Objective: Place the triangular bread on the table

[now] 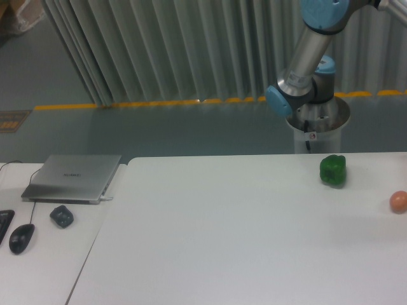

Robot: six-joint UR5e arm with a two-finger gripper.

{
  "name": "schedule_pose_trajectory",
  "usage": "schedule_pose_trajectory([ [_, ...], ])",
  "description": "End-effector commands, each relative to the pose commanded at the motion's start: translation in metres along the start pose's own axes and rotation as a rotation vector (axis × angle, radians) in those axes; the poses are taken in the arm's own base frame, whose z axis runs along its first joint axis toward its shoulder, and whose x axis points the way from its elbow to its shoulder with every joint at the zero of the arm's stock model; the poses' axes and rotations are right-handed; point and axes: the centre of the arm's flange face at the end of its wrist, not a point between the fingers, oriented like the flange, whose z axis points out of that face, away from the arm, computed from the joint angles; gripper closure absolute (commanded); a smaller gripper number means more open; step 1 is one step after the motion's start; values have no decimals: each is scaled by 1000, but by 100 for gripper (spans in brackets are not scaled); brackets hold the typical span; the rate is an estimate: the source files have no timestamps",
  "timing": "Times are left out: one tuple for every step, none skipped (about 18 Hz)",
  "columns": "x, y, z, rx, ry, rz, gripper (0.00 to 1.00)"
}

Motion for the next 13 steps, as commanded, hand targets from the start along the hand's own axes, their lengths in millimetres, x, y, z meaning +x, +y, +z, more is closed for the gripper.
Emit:
schedule_pose_trajectory([
  [0, 0, -1, -2, 0, 0, 72],
  [0, 0, -1, -3, 2, -1, 76],
  [1, 0, -2, -3, 2, -1, 76],
  [1, -1, -1, -2, 5, -3, 82],
  [1, -1, -4, -2, 5, -3, 82],
  [2, -2, -6, -1, 12, -1, 82],
  [2, -1, -11, 4, 33, -8, 82],
  [0, -2, -18, 8, 63, -32, 83],
  [0, -3, -27, 21, 93, -33, 82],
  [2, -2, -34, 27, 101, -35, 83],
  [6, -3, -39, 30, 113, -33, 83],
  [9, -4, -44, 38, 124, -34, 83],
  [10, -6, -47, 45, 129, -34, 83],
])
